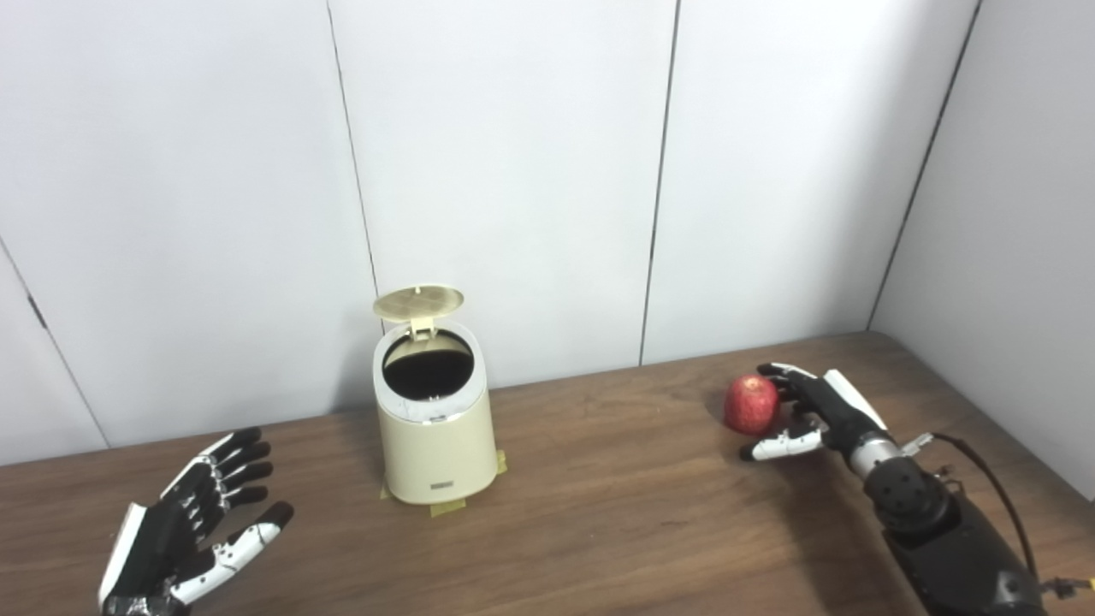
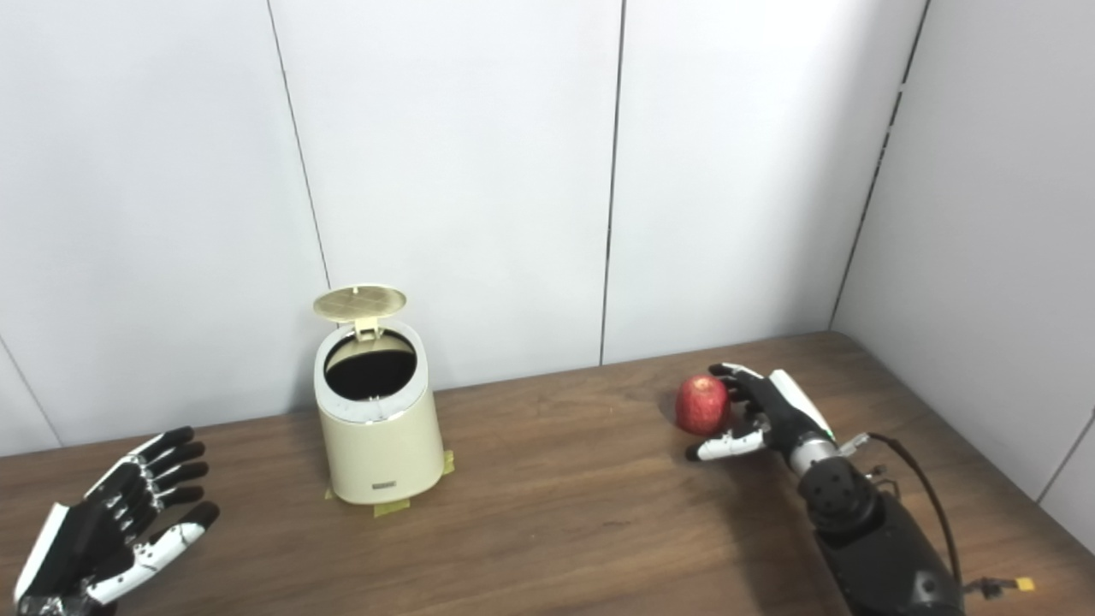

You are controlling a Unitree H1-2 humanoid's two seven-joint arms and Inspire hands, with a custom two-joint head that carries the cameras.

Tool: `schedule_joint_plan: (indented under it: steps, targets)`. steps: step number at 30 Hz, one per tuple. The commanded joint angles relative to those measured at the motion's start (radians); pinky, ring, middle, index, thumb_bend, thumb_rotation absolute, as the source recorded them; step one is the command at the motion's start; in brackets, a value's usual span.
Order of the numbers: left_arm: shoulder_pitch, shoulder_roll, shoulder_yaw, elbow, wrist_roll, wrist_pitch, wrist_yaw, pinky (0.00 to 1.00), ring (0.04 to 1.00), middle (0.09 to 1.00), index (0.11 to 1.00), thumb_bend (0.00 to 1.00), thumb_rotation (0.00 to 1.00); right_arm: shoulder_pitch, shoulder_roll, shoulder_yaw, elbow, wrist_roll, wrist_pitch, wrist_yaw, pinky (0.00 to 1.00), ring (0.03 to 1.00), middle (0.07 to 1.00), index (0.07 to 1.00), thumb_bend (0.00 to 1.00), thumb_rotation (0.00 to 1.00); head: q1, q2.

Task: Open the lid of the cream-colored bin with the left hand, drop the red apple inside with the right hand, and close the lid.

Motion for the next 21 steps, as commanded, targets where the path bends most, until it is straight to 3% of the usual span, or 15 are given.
schedule_joint_plan:
  steps: [1, 6, 9, 11, 13, 21]
  targets:
    - [-0.032, 0.015, 0.001, -0.036, -0.003, -0.012, 0.001, 0.73, 0.785, 0.814, 0.847, 0.58, 0.1, -0.053, -0.006, 0.003, -0.001, -0.004, -0.002, -0.008, 0.83, 0.832, 0.794, 0.839, 0.82, 0.13, 0.0, 0.001]
    - [-0.031, 0.016, -0.001, -0.042, -0.003, -0.004, -0.001, 0.73, 0.788, 0.812, 0.847, 0.59, 0.1, -0.063, 0.004, 0.01, 0.03, -0.008, -0.032, -0.033, 0.78, 0.738, 0.686, 0.78, 0.78, 0.08, 0.002, 0.005]
    - [-0.03, 0.017, -0.002, -0.044, 0.0, -0.004, -0.001, 0.72, 0.78, 0.805, 0.84, 0.6, 0.12, -0.071, -0.002, 0.027, 0.067, -0.03, -0.07, -0.058, 0.65, 0.636, 0.598, 0.701, 0.74, 0.06, 0.005, 0.009]
    - [-0.029, 0.016, -0.002, -0.046, -0.002, 0.0, -0.001, 0.71, 0.78, 0.805, 0.837, 0.59, 0.12, -0.074, 0.0, 0.03, 0.091, -0.041, -0.091, -0.086, 0.53, 0.54, 0.492, 0.6, 0.58, 0.01, 0.005, 0.009]
    - [-0.028, 0.017, -0.003, -0.048, 0.002, 0.001, -0.001, 0.72, 0.783, 0.806, 0.839, 0.59, 0.12, -0.074, 0.003, 0.029, 0.1, -0.045, -0.106, -0.106, 0.45, 0.469, 0.46, 0.546, 0.53, 0.0, 0.01, 0.013]
    - [-0.031, 0.021, -0.006, -0.043, 0.006, -0.006, -0.002, 0.67, 0.766, 0.802, 0.832, 0.58, 0.12, -0.07, -0.006, 0.046, 0.107, -0.066, -0.149, -0.137, 0.48, 0.464, 0.441, 0.544, 0.52, 0.0, 0.014, 0.017]
